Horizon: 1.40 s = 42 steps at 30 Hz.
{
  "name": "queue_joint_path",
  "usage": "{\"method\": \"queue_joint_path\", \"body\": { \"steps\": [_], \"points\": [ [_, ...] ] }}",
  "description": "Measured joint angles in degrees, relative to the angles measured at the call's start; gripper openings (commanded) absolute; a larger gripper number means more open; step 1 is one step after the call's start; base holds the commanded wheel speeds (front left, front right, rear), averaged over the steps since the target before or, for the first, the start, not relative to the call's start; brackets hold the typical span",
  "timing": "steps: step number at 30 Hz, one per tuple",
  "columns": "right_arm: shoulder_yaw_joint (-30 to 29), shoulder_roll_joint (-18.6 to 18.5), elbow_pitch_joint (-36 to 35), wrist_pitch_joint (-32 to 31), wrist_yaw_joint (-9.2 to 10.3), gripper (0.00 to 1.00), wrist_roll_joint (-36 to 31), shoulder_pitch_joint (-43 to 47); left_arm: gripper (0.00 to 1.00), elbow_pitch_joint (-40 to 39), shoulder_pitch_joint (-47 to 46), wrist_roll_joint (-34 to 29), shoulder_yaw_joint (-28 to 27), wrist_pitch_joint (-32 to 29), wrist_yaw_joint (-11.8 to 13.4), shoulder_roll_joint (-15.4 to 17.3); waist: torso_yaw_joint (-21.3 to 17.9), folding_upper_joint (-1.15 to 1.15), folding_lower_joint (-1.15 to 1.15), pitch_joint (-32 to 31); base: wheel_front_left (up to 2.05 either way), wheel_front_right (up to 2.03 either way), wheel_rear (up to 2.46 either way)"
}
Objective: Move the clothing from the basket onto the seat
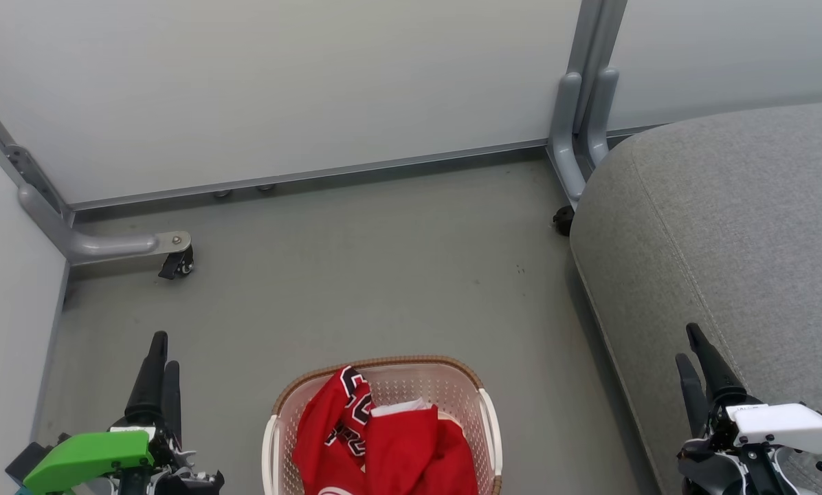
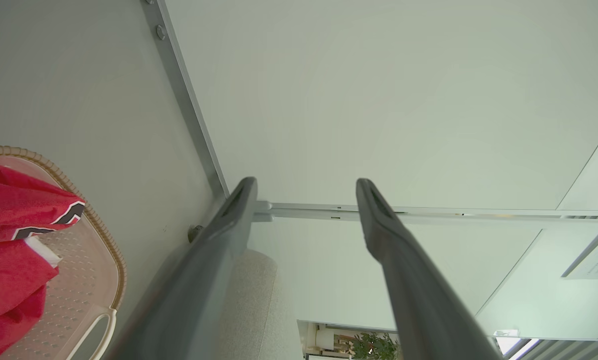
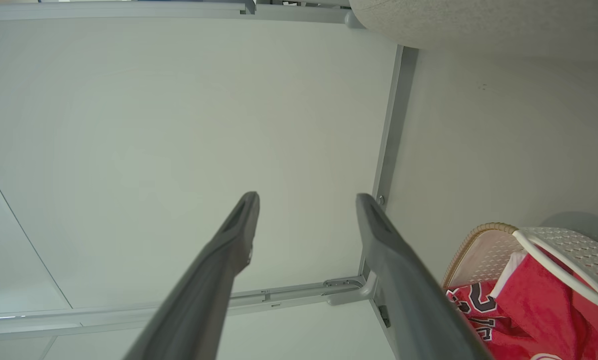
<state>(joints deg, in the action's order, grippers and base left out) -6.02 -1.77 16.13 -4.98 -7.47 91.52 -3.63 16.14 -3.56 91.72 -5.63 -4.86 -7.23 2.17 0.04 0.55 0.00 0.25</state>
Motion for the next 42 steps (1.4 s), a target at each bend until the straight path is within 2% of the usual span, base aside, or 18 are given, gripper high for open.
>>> {"method": "queue_joint_path", "body": {
  "steps": [6, 14, 21, 42],
  "points": [
    [0.18, -0.02, -0.97, 1.59, 0.00, 1.00, -2.63, 0.01, 1.00, -1.16, -0.05, -3.76, 0.23, 1.51, 0.00, 0.01, 0.03, 0.00, 0.00, 0.11, 0.00, 0.00, 0.00],
    [0.52, -0.08, -2.81, 3.61, 0.00, 1.00, -8.73, 0.01, 1.00, -2.85, -0.36, -12.13, 0.54, 3.60, 0.00, 0.02, 0.10, 0.00, 0.00, 0.27, 0.00, 0.00, 0.00],
    [1.11, -0.14, -4.64, 5.33, 0.00, 1.00, -16.21, -0.01, 1.00, -4.35, -0.58, -20.81, 0.98, 5.26, 0.04, 0.03, 0.18, 0.00, 0.00, 0.34, 0.00, 0.00, 0.00],
    [2.78, -0.43, -7.06, 9.57, 0.00, 1.00, -36.67, 0.00, 1.00, -5.84, -1.13, -44.84, 5.30, 9.56, 2.44, 0.11, 0.54, 0.00, 0.00, 0.19, 0.00, 0.00, 0.00]
  ]
}}
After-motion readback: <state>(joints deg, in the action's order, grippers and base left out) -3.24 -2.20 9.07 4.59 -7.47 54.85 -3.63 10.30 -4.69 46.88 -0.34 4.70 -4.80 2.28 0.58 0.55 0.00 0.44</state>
